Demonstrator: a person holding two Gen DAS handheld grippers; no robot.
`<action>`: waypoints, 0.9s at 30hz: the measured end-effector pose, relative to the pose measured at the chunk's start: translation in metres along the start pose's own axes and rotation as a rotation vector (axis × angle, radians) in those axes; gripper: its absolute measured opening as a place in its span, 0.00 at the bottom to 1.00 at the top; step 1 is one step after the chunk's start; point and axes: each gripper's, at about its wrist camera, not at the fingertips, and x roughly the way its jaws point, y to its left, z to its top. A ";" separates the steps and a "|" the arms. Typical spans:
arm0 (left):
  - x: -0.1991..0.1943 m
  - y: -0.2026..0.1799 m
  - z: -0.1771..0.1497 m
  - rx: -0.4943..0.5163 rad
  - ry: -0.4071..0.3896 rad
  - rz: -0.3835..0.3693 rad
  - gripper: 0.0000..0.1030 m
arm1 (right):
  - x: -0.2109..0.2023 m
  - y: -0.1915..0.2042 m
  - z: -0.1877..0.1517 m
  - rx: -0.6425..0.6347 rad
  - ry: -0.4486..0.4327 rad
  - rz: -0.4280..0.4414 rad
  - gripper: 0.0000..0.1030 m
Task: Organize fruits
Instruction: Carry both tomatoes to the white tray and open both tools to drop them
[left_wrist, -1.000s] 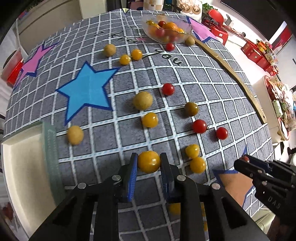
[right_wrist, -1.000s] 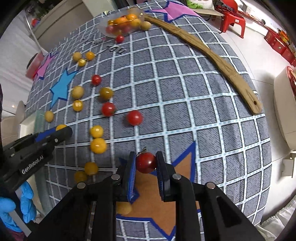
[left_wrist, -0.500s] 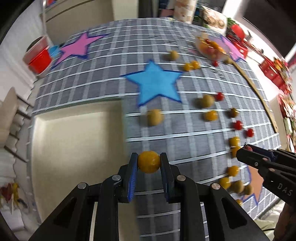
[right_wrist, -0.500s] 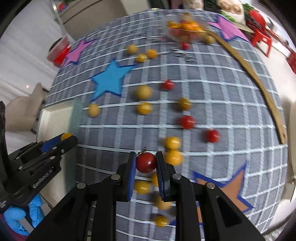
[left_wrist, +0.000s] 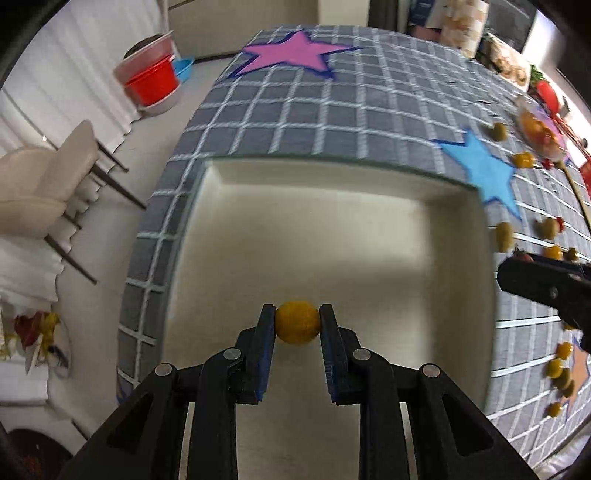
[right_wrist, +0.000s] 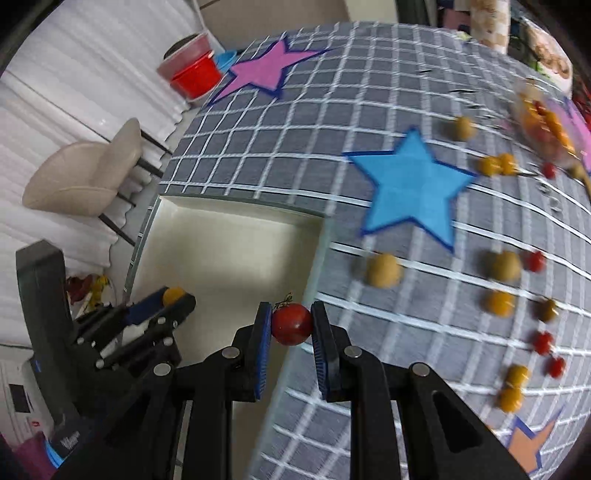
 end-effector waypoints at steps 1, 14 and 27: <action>0.002 0.007 -0.001 -0.009 -0.001 0.000 0.24 | 0.008 0.006 0.004 -0.010 0.007 -0.007 0.22; 0.013 0.024 -0.001 0.012 -0.042 -0.005 0.25 | 0.057 0.031 0.013 -0.048 0.065 -0.094 0.23; 0.007 0.017 -0.002 0.057 -0.077 0.033 0.79 | 0.058 0.038 0.019 -0.069 0.053 -0.046 0.59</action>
